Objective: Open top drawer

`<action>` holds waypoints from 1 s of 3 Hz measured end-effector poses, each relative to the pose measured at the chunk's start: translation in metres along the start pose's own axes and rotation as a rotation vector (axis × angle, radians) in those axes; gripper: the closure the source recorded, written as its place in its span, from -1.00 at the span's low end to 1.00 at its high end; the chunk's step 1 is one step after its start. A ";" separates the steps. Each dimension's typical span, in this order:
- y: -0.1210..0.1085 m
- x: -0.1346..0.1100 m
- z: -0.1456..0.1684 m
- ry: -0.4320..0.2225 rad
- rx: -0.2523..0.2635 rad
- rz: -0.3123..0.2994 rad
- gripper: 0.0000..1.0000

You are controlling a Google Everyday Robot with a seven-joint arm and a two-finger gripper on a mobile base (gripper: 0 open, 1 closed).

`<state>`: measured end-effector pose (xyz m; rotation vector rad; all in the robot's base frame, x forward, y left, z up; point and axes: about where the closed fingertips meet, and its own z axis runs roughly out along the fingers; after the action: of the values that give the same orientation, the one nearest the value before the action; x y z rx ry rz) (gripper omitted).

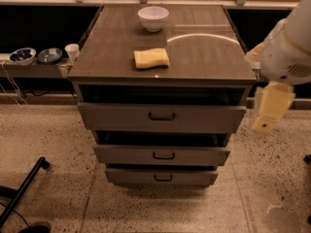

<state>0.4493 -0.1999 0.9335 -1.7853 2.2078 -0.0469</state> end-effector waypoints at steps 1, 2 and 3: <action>0.023 -0.016 0.080 -0.054 -0.064 -0.091 -1.00; 0.047 -0.017 0.123 -0.123 -0.081 -0.165 -1.00; 0.049 -0.018 0.127 -0.128 -0.075 -0.190 -1.00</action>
Offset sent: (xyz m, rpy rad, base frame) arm -0.0280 0.0637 -0.1781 0.1610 0.0020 0.3278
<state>0.4375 -0.1512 0.8059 -1.9751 1.9711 0.1082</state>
